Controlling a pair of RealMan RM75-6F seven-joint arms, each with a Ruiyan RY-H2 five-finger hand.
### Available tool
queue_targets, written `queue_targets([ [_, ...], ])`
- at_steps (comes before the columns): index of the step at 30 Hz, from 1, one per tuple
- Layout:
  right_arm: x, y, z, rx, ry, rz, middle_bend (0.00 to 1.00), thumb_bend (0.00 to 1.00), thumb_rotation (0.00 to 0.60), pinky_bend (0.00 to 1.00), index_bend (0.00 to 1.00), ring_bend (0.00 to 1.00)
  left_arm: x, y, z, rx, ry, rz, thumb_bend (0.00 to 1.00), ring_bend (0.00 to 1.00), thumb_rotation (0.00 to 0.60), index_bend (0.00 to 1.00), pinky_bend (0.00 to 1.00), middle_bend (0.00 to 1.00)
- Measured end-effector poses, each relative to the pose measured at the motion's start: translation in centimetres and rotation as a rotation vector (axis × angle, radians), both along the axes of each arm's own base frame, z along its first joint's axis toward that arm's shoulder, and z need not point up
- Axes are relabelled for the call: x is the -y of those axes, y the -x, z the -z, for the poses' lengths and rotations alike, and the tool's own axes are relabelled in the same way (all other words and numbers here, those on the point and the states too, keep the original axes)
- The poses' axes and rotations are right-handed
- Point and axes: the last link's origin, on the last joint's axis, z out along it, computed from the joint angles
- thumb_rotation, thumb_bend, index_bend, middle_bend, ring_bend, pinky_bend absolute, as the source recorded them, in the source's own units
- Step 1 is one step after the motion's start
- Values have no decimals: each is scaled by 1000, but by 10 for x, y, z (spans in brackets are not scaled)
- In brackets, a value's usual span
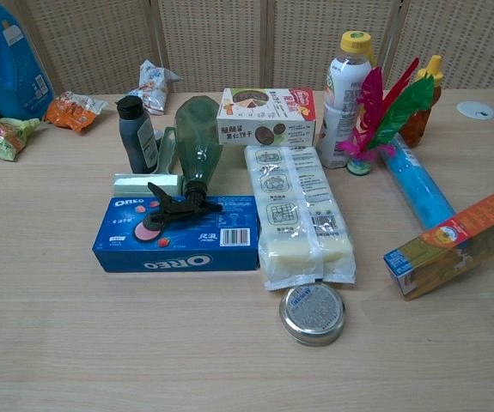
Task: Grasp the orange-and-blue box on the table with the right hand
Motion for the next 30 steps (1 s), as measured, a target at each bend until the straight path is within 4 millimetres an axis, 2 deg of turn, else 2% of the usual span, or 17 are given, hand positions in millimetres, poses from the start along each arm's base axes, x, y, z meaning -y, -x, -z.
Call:
queue_targets([
  [10,-1,4,10,-39,-51,9,0,0,600,0,0,0,0,-1,-4,8,-5,-4,0,0,600,164,0,0],
  [18,-7,7,41,-185,-159,-15,0,0,600,0,0,0,-3,1,-6,16,-6,-19,0,0,600,164,0,0],
  [30,-9,-16,90,-364,-227,-126,0,0,600,0,0,0,-3,1,-7,29,6,-19,0,0,600,164,0,0],
])
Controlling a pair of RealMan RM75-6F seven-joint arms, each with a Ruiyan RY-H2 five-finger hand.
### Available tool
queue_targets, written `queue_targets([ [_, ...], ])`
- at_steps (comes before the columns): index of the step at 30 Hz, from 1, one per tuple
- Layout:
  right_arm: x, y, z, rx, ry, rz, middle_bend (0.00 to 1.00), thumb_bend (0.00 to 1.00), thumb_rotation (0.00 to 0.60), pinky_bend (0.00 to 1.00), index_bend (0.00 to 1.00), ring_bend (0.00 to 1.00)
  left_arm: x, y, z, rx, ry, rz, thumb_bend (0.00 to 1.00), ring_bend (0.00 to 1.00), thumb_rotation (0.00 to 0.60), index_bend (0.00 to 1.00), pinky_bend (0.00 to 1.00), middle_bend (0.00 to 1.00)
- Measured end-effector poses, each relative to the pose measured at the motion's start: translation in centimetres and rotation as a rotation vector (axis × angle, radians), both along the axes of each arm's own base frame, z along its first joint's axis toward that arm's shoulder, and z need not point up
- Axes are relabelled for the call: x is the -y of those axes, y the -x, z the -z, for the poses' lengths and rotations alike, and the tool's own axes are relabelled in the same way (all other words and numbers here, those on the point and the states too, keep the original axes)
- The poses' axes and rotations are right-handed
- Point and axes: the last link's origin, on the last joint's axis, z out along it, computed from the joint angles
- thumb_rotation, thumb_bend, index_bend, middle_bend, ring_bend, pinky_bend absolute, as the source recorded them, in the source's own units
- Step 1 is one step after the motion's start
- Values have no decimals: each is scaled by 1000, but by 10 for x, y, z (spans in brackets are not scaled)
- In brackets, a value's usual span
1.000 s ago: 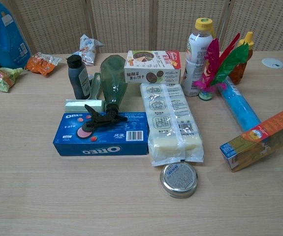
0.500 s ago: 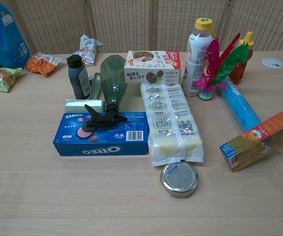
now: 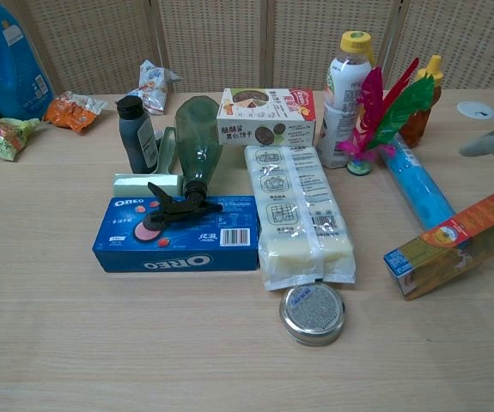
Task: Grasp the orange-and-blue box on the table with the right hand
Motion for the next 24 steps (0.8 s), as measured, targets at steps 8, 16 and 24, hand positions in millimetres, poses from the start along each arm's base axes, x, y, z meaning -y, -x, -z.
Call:
queue_targets([
  [8,15,-15,34,-76,-62,-58,0,0,600,0,0,0,0,1,-1,0,-1,-2,0,0,600,163,0,0],
  [16,30,-9,55,-134,-64,-86,7,0,600,15,0,0,-1,2,-4,5,-9,-7,0,0,600,163,0,0],
  [24,37,4,67,-115,-36,-162,590,0,600,573,423,403,-2,3,-3,3,-6,-11,0,0,600,165,0,0],
])
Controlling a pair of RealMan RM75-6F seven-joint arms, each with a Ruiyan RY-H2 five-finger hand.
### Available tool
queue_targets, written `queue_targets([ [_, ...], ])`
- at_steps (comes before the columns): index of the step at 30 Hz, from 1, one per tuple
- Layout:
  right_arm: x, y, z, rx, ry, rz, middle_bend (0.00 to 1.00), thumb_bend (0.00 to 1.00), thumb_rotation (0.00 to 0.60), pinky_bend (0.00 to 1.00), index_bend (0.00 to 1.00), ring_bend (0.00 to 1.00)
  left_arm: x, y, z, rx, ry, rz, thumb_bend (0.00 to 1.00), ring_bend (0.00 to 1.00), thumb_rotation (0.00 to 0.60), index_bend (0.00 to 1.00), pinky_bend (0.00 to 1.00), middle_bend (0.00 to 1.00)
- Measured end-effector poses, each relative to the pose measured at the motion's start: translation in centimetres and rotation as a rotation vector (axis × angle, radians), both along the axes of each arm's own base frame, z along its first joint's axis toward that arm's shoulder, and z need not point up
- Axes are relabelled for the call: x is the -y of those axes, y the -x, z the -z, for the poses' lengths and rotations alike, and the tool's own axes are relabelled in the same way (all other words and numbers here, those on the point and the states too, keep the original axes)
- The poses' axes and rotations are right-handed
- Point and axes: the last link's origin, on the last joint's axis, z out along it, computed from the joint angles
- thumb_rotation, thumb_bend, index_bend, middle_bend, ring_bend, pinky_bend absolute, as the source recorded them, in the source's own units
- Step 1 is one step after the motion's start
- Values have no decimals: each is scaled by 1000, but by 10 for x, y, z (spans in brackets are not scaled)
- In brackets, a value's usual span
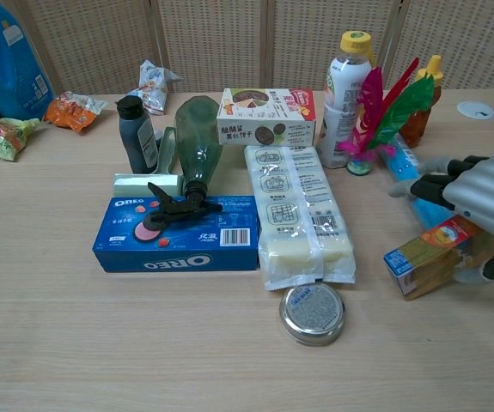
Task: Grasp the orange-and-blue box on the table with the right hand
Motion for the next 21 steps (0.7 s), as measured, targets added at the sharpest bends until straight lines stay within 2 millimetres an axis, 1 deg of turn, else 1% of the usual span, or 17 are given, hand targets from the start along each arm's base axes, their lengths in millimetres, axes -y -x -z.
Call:
queue_targets([
  [1,1,2,1,6,0,-3,628,0,600,604,460,437,0,0,0,0,1,0,0,0,600,165,0,0],
  [2,2,5,2,14,0,-6,645,0,600,617,475,452,0,0,0,0,0,0,0,0,600,165,0,0],
  [5,4,9,2,37,-2,-10,680,0,600,651,497,486,0,0,0,-1,-2,0,0,0,600,166,0,0],
  [10,3,9,-4,64,13,-21,692,0,600,663,503,497,0,0,1,0,2,0,0,0,600,167,0,0],
  [16,1,5,-19,87,40,-35,691,0,600,662,504,497,1,-1,0,5,-1,2,0,0,600,166,0,0],
  [21,-2,-5,-39,106,72,-63,691,0,600,663,506,496,1,-1,-2,12,-2,2,0,0,600,166,0,0],
])
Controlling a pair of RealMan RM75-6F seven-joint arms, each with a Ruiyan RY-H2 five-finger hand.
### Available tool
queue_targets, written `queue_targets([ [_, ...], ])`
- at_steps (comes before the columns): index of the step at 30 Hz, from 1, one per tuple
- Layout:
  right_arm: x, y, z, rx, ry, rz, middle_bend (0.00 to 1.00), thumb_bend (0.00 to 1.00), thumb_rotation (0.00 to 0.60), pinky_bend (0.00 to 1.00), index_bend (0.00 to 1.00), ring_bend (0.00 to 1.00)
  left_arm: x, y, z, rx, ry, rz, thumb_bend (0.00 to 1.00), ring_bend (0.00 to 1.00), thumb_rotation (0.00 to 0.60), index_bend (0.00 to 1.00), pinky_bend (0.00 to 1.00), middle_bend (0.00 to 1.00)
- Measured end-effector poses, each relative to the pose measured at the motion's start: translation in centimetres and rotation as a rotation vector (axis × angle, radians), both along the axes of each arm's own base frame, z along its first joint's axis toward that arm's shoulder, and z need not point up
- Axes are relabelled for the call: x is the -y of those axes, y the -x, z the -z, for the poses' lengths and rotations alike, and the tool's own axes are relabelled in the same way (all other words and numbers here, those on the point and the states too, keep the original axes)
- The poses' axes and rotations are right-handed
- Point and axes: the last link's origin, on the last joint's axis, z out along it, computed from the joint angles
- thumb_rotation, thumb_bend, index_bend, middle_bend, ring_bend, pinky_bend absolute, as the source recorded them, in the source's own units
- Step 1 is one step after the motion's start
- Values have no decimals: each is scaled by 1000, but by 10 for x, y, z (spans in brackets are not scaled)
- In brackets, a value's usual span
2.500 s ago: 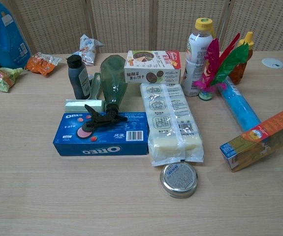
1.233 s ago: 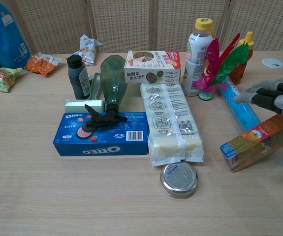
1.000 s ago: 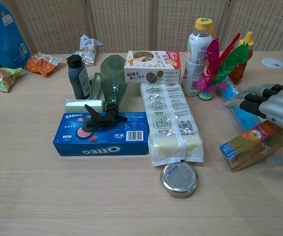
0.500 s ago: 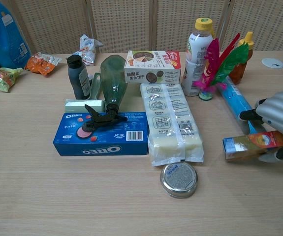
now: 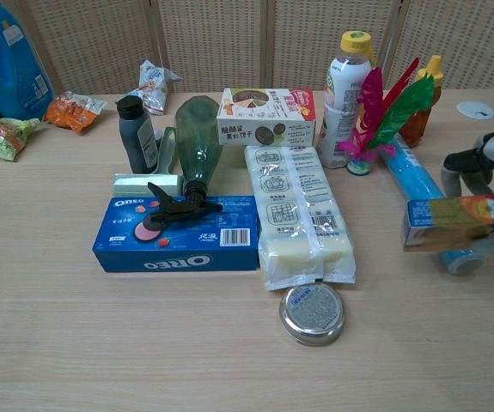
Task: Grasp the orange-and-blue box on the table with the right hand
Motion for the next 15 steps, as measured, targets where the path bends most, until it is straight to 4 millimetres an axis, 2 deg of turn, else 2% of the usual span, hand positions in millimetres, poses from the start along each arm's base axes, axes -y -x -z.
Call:
queue_targets([
  [7,-4,-30,-40,39,58,-62,691,0,600,664,508,497,1,-1,-2,13,2,6,0,0,600,166,0,0],
  [15,-6,-84,-93,109,143,-144,691,0,600,663,509,496,3,-2,-5,24,0,12,0,0,600,165,0,0],
])
